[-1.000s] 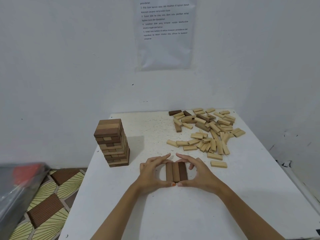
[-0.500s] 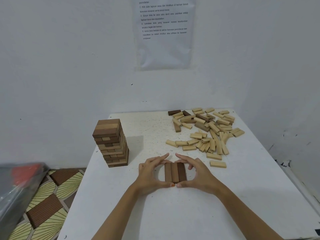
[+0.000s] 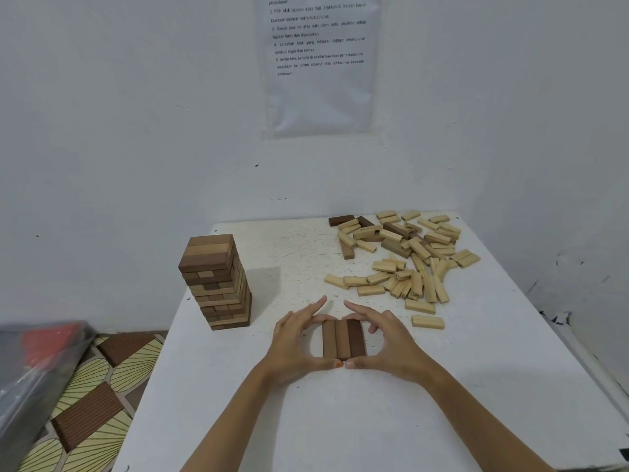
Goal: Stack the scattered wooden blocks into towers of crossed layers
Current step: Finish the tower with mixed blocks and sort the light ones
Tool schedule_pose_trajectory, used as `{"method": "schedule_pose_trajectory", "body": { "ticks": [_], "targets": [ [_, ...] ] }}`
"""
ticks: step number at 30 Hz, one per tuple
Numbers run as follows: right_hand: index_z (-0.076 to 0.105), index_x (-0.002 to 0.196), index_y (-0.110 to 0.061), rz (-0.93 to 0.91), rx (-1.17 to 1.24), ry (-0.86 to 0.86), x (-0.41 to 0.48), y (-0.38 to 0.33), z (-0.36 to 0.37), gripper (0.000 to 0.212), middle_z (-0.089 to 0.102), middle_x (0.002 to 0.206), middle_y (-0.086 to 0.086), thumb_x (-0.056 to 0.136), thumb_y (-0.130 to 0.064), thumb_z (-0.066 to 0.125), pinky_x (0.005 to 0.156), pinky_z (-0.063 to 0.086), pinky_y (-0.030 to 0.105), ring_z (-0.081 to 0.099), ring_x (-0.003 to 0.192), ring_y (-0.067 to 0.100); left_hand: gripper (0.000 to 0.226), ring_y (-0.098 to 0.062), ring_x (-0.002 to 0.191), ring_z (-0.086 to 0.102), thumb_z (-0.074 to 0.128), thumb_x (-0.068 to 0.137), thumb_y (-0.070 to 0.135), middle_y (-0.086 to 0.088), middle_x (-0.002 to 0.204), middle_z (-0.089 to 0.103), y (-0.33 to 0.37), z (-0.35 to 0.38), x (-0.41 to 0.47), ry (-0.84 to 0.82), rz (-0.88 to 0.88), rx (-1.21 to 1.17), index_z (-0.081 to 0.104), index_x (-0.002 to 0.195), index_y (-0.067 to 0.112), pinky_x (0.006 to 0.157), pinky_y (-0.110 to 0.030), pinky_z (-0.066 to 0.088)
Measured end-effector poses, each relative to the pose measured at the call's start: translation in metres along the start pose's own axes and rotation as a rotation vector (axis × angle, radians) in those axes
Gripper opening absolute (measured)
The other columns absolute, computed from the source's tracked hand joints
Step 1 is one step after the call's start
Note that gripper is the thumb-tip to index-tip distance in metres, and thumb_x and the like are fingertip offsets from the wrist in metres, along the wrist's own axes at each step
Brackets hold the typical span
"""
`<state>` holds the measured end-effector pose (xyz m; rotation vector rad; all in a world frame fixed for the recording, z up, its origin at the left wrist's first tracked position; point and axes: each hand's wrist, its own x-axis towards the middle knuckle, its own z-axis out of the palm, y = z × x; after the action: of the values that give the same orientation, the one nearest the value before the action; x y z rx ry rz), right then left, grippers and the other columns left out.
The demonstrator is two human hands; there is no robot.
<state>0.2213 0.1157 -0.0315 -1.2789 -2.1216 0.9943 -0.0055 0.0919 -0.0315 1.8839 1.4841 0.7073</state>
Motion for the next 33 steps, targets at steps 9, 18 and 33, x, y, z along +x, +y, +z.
{"method": "schedule_pose_trajectory", "body": {
  "ticks": [9, 18, 33],
  "targets": [
    [0.034, 0.136, -0.06, 0.027, -0.014, 0.014, -0.002, -0.003, -0.001, 0.097, 0.049, 0.109, -0.035, 0.055, -0.056, 0.087, 0.083, 0.035, 0.016, 0.041, 0.096, 0.0, 0.101, 0.032, 0.125, 0.006, 0.085, 0.065, 0.049, 0.047, 0.125, 0.039, 0.004, -0.003, -0.002, -0.006, -0.001, 0.024, 0.026, 0.147, 0.042, 0.111, -0.019, 0.003],
    [0.024, 0.139, -0.062, 0.01, -0.009, -0.032, 0.0, -0.003, -0.003, 0.103, 0.046, 0.124, -0.042, 0.057, -0.058, 0.086, 0.088, 0.035, 0.02, 0.04, 0.097, 0.001, 0.099, 0.029, 0.127, 0.009, 0.084, 0.065, 0.05, 0.06, 0.122, 0.031, 0.004, -0.002, -0.002, 0.027, 0.022, 0.033, 0.025, 0.145, 0.044, 0.107, -0.009, -0.002],
    [0.028, 0.139, -0.058, 0.033, 0.081, -0.073, 0.0, 0.005, -0.011, 0.095, 0.052, 0.127, -0.03, 0.068, -0.031, 0.085, 0.085, 0.034, 0.017, 0.045, 0.103, 0.005, 0.095, 0.044, 0.107, -0.005, 0.087, 0.065, 0.038, 0.048, 0.12, 0.026, 0.016, -0.005, -0.006, 0.003, -0.02, 0.001, 0.028, 0.139, 0.046, 0.109, -0.02, 0.005]
  ]
}}
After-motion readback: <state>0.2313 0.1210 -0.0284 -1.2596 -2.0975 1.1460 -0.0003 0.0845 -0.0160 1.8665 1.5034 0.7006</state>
